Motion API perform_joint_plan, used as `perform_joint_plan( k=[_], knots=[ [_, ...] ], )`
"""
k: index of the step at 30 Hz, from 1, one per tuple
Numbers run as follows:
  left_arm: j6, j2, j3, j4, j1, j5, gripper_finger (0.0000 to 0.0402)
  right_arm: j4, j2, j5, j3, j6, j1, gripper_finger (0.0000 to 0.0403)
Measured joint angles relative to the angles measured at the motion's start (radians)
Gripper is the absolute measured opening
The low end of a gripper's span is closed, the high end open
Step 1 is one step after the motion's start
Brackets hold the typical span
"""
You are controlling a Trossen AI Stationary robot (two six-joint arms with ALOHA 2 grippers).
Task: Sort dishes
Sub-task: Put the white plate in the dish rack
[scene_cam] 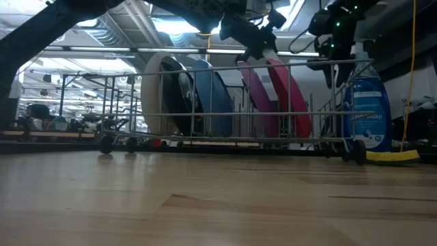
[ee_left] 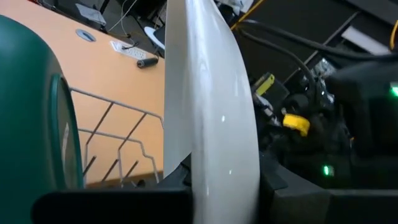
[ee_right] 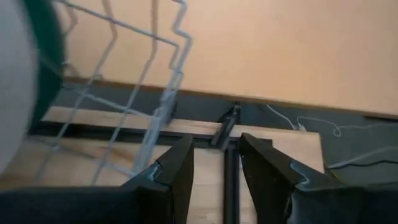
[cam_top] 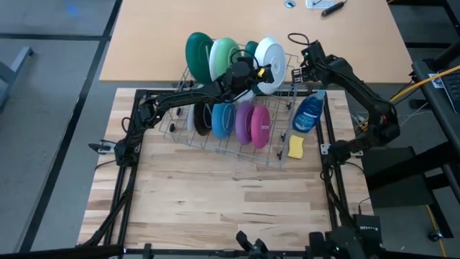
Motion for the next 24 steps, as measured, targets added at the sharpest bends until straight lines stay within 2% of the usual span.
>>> perform_joint_plan(
  k=[4,10,12,17,24],
  knots=[
    [0.005,0.000,0.000,-0.018,0.000,0.018,0.0046,-0.003,0.032,-0.042,0.001,0.026,-0.021,0.0136],
    [0.015,0.000,0.000,-0.020,0.000,0.014,0.0047,-0.014,0.091,-0.337,0.001,0.143,-0.124,0.0136],
    [0.022,0.000,0.000,-0.021,0.000,0.013,0.0047,-0.014,0.102,-0.406,0.000,0.180,-0.155,0.0136],
    [0.022,0.000,0.000,-0.023,0.000,0.013,0.0047,0.003,0.117,-0.492,0.000,0.187,-0.170,0.0136],
    [0.017,0.000,0.000,-0.028,0.002,-0.002,0.0047,0.038,0.123,-0.500,0.001,0.217,-0.170,0.0136]
  ],
)
